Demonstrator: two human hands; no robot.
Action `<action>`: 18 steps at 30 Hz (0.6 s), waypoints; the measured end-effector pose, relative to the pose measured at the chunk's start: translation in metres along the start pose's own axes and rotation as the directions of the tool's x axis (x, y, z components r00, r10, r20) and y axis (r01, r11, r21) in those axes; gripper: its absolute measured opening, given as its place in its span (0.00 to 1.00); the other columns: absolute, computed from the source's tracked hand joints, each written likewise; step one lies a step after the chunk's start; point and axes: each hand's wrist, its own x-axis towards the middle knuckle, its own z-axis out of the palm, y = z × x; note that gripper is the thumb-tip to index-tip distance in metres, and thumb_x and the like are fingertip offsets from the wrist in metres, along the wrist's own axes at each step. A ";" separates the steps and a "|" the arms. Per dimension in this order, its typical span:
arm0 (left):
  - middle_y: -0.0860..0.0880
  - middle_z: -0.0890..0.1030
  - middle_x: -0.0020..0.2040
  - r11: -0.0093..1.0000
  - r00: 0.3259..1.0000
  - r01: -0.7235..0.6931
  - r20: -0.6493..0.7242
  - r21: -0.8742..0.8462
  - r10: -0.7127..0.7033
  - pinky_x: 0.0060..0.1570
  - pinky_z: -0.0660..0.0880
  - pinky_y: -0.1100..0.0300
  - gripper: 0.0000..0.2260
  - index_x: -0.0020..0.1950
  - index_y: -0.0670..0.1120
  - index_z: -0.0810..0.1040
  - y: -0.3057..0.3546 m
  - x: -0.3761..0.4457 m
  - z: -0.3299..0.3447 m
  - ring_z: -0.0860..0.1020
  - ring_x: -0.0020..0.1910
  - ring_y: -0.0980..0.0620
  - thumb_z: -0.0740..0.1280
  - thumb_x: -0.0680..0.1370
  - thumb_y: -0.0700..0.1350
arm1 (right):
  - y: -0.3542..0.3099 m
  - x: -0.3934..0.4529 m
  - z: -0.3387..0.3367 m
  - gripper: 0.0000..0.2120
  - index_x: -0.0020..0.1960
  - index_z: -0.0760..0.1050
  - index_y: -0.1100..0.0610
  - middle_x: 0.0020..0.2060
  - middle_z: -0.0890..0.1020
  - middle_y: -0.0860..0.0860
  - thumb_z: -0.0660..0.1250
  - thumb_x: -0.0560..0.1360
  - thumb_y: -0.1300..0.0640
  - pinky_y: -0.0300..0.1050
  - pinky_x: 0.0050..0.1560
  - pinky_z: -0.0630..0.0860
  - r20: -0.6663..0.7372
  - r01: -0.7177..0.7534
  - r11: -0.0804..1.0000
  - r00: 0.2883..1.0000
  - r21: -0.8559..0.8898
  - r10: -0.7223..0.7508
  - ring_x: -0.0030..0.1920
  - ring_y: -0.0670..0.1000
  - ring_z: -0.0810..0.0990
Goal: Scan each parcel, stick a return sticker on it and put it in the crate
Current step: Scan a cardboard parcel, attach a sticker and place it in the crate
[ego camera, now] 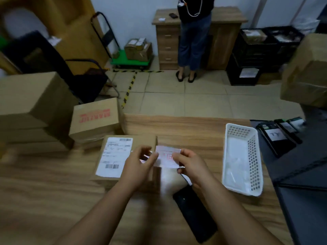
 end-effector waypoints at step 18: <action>0.54 0.72 0.64 0.879 0.998 -0.038 0.056 0.475 0.012 0.60 0.67 0.54 0.17 0.61 0.55 0.78 -0.095 0.022 -0.096 0.68 0.64 0.51 0.71 0.74 0.54 | -0.014 0.047 0.100 0.06 0.43 0.76 0.50 0.43 0.83 0.52 0.71 0.75 0.59 0.44 0.37 0.72 -0.244 0.064 0.948 0.959 -0.311 -0.144 0.35 0.47 0.77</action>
